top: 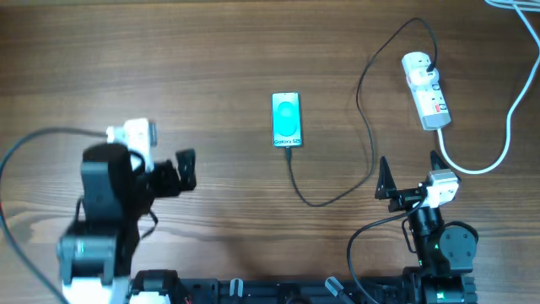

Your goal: Plug charger to phone and switch on socket

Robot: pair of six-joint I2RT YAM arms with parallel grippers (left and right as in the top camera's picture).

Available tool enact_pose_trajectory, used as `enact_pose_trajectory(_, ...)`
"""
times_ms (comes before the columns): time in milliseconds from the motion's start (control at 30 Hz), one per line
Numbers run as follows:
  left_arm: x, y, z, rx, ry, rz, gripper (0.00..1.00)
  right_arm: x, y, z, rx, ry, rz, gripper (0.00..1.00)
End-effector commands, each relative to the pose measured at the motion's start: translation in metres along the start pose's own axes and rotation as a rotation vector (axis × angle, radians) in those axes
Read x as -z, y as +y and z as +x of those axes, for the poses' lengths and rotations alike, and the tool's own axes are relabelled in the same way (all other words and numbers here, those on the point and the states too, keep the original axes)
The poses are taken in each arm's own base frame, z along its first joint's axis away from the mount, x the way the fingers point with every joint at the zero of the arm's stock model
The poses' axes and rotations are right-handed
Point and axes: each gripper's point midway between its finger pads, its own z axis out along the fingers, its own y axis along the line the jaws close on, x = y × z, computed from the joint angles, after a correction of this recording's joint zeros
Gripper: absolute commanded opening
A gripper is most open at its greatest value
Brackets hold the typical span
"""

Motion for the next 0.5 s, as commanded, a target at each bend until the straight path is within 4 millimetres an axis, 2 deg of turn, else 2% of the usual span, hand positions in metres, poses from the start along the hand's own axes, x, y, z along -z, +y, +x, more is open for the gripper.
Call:
enact_pose_trajectory(0,-0.006,0.007,0.033,-0.004,-0.016,0.009,1.0,0.001,-0.004,-0.002,0.013,-0.011,0.021,1.0)
enact_pose_trajectory(133,-0.011,0.003,0.034,-0.016,-0.126,0.066,1.0,0.0,-0.004,-0.002,0.014,-0.01,0.021,1.0)
enact_pose_trajectory(333,0.015,-0.002,0.027,-0.043,-0.28,0.092,1.0,0.0,-0.004,-0.002,0.014,-0.01,0.021,1.0)
enact_pose_trajectory(467,-0.004,0.004,0.05,-0.037,-0.299,0.097,1.0,0.0,-0.004,-0.002,0.014,-0.01,0.021,1.0)
